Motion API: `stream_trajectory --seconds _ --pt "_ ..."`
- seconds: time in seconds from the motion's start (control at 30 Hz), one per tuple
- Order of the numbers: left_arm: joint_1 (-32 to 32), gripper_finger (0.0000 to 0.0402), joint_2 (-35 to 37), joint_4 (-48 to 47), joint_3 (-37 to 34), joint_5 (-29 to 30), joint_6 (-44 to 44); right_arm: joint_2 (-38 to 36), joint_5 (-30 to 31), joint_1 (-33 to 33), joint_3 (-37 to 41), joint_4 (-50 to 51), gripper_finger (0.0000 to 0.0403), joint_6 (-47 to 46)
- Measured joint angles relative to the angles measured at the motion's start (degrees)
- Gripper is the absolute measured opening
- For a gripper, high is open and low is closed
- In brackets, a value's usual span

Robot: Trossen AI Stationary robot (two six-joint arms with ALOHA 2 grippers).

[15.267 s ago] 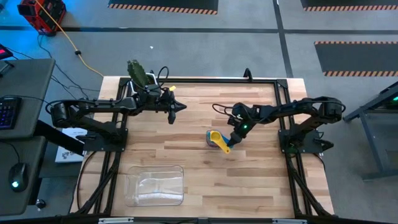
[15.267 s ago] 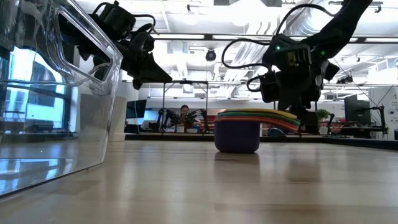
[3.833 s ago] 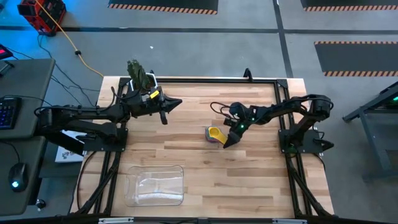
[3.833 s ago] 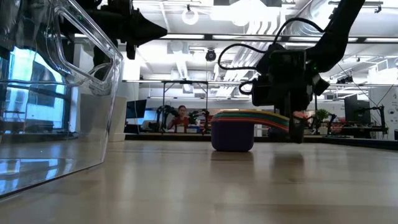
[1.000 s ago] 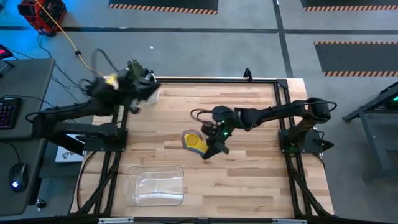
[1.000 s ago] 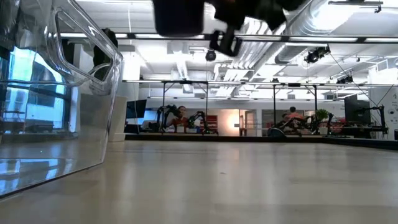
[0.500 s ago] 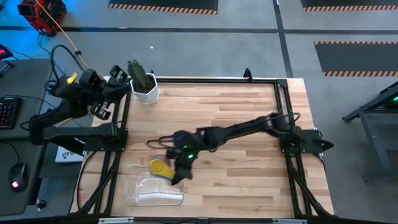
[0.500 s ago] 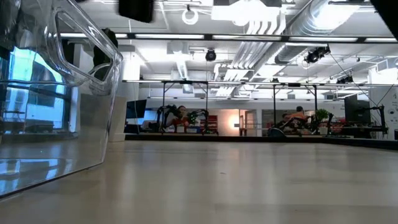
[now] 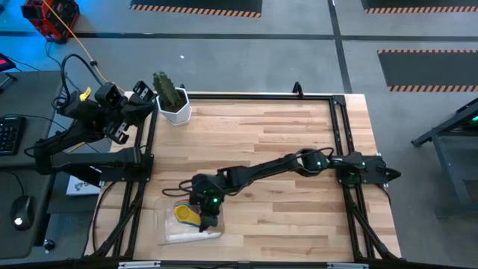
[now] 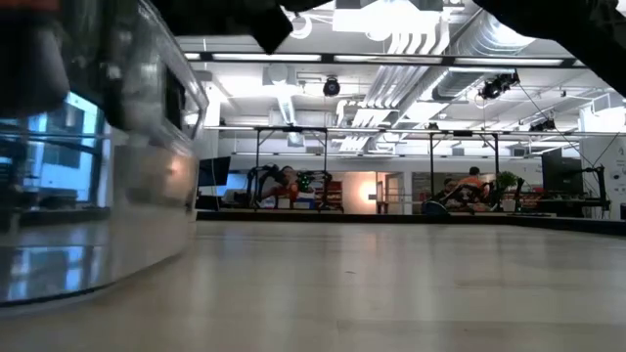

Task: Nest measuring cups in basket
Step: Put the nested measuring cups into the transparent bin

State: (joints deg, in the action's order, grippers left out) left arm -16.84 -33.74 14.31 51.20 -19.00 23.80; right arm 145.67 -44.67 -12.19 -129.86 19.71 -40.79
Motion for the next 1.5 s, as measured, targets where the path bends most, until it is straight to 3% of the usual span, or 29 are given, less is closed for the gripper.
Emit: stream_trajectory --seconds 0.3,0.57,0.97,1.23,1.5 --pt "0.0 0.0 0.0 0.02 0.0 0.04 0.06 -0.3 -2.59 -0.67 0.57 12.14 0.0057 11.88" --pt "0.02 0.0 -0.04 0.04 -0.04 0.13 0.08 -2.73 -1.16 0.99 0.57 34.31 0.0057 26.19" --pt "0.02 0.0 -0.64 0.04 -0.04 0.24 0.02 -3.51 -2.87 0.13 0.57 52.43 0.0057 38.53" --pt "0.02 0.0 -1.14 0.0 -0.04 0.19 -0.29 -4.74 -5.07 0.01 0.59 57.45 0.0057 42.31" --pt "0.02 0.0 -1.14 0.1 -0.04 0.15 -0.49 -7.68 -5.58 -1.23 3.33 55.94 0.0057 42.7"
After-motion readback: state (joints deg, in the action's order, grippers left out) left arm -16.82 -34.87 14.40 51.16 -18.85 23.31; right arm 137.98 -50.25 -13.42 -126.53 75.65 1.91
